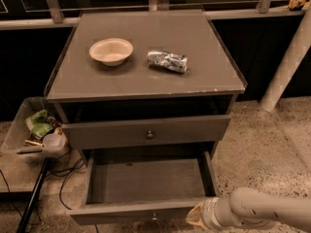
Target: Close middle drawer
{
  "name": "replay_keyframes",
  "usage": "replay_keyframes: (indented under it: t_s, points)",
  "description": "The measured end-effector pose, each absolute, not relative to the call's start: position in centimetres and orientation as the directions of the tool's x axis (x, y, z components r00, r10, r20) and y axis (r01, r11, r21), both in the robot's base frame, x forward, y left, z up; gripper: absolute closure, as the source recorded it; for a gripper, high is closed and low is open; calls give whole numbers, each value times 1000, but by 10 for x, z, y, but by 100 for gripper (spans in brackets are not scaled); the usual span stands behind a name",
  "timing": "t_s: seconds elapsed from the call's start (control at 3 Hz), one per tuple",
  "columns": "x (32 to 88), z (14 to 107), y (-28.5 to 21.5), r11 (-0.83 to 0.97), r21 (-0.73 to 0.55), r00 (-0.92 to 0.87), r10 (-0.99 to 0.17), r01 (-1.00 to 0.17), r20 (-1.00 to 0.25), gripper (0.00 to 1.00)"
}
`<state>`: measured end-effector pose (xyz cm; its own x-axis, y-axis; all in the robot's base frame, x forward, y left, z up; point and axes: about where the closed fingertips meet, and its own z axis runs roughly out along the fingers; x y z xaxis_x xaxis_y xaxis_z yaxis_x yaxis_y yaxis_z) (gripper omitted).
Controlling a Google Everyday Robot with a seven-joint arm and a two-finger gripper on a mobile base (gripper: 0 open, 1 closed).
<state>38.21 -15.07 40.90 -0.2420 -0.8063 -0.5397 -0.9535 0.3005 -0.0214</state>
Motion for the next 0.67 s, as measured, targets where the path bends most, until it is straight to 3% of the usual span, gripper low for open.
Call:
replay_keyframes:
  t_s: [0.67]
  points:
    - [383, 408, -149, 296, -21, -238, -806, -955, -541, 12]
